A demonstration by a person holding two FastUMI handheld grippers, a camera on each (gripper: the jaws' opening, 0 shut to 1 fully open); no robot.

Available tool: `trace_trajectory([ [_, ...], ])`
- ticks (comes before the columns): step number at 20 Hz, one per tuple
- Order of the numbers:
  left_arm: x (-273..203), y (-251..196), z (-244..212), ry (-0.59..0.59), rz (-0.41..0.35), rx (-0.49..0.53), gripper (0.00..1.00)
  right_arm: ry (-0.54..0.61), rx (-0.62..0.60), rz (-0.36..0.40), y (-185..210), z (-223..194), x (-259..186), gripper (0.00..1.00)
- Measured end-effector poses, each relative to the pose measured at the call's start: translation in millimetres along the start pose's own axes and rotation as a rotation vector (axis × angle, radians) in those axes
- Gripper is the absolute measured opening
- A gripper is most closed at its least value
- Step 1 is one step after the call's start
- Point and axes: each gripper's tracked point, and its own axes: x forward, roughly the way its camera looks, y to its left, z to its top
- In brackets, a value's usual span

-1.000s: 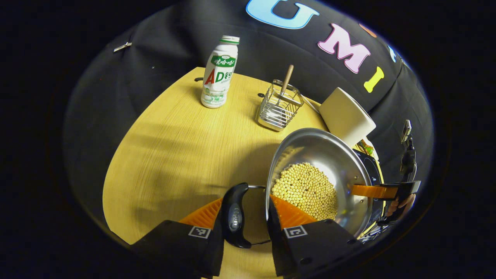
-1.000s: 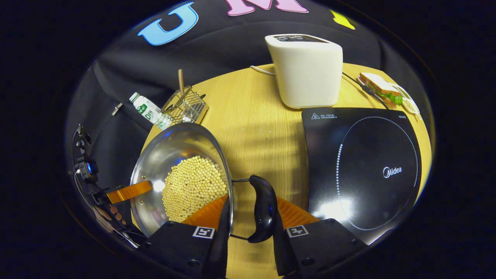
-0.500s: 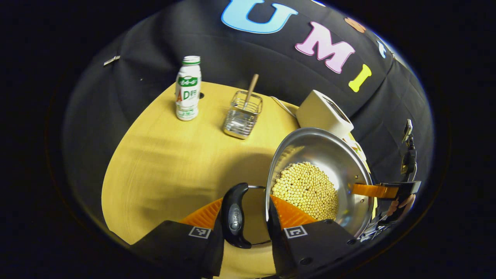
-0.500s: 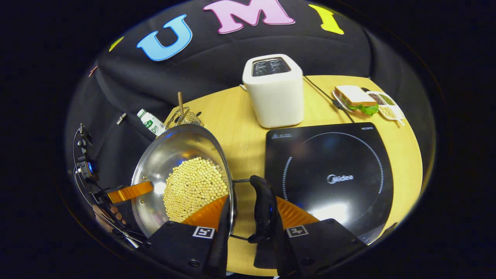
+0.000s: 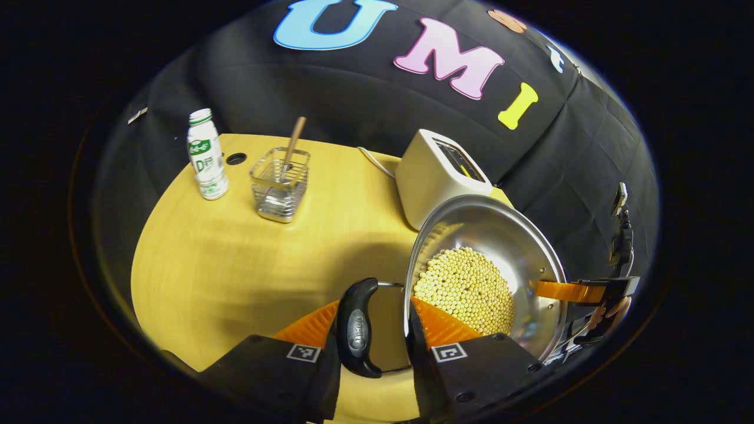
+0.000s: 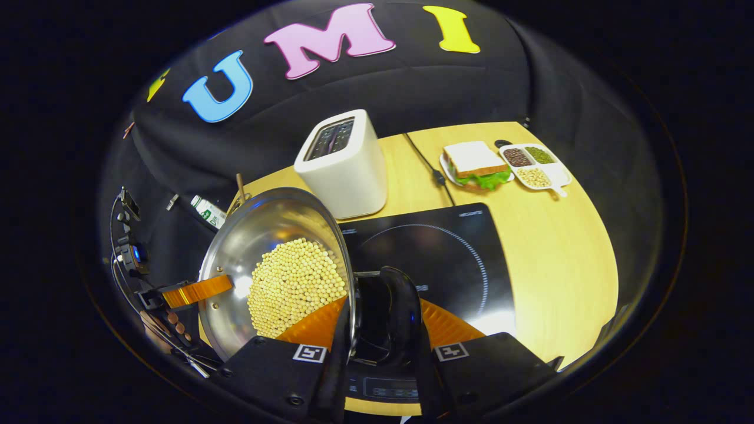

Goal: First push the handle of the pot to place it horizontally, then grasp the pot with both hands and set it on the induction cooktop.

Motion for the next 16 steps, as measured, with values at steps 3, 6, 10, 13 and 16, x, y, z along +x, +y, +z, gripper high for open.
trace_trajectory([
  [3,20,-36,1,0.015,-0.008,0.009,0.54,0.002,0.017,-0.014,-37,10,-2,0.47],
  [6,41,-64,-1,0.029,-0.015,0.008,0.54,0.005,0.028,-0.024,-68,18,0,0.52],
  [10,68,-91,-7,0.049,-0.010,-0.003,0.53,0.031,0.040,-0.029,-105,23,9,0.52],
  [13,85,-104,-14,0.068,-0.001,-0.014,0.53,0.050,0.038,-0.029,-126,27,19,0.52],
  [16,95,-109,-21,0.082,0.015,-0.022,0.53,0.074,0.044,-0.023,-138,28,29,0.52],
])
